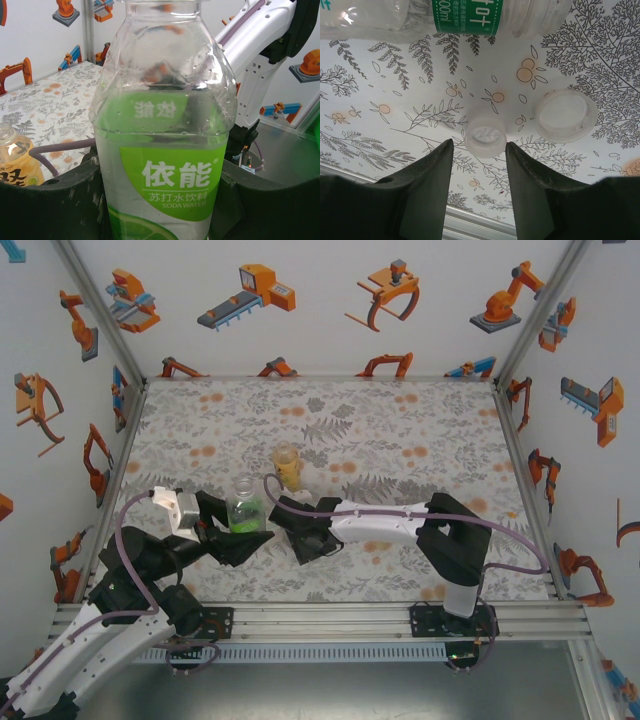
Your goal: Screw on the bottle caps
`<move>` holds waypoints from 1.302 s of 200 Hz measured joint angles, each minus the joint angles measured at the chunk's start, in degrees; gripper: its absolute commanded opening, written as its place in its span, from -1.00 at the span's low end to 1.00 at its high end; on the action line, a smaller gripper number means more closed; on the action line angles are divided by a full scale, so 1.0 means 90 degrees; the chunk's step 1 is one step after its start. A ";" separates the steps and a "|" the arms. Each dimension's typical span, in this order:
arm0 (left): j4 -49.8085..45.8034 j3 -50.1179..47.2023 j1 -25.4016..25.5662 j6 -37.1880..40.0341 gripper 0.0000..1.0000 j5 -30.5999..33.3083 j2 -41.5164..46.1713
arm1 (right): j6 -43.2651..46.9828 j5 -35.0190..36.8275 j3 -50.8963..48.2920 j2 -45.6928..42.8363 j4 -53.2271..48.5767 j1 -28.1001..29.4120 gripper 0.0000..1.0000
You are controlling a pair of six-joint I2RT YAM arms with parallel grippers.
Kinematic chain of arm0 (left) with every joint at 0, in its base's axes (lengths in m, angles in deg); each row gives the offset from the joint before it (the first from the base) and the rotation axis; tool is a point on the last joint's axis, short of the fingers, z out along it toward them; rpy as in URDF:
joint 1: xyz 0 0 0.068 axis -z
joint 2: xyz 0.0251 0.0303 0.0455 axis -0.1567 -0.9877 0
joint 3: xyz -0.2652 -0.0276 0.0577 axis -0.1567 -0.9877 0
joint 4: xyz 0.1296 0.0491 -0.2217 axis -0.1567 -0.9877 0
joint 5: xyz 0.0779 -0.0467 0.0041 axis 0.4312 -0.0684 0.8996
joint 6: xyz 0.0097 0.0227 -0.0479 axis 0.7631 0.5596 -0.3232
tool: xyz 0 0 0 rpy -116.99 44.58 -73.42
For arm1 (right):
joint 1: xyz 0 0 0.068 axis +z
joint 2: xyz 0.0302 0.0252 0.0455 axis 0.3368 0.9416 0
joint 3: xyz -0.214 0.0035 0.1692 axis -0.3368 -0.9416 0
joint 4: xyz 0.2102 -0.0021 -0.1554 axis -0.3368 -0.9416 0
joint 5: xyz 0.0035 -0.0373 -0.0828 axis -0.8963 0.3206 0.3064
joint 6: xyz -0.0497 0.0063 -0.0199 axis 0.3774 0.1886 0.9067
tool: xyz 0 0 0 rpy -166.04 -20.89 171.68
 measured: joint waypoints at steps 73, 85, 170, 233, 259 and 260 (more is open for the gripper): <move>0.0000 0.0000 0.0000 -0.0002 -1.00 0.0000 0.0000 | 0.0002 0.0002 0.0000 0.0000 -0.0002 0.0002 -0.08; 0.0000 0.0000 0.0000 -0.0002 -1.00 0.0000 0.0002 | 0.0005 0.0002 0.0000 0.0000 0.0000 0.0000 -0.08; -0.0002 0.0000 0.0000 -0.0002 -1.00 0.0000 0.0022 | 0.0022 0.0002 0.0002 0.0000 0.0000 0.0002 -0.09; -0.0002 0.0000 0.0000 -0.0002 -1.00 0.0000 0.0049 | 0.0024 0.0024 0.0012 0.0000 0.0000 0.0000 -0.09; -0.0002 0.0000 0.0000 -0.0002 -1.00 0.0000 0.0049 | 0.0022 0.0022 0.0012 0.0000 0.0005 -0.0002 -0.09; 0.0000 0.0000 0.0000 -0.0002 -1.00 0.0000 0.0049 | 0.0024 0.0024 0.0012 0.0000 0.0005 -0.0005 -0.09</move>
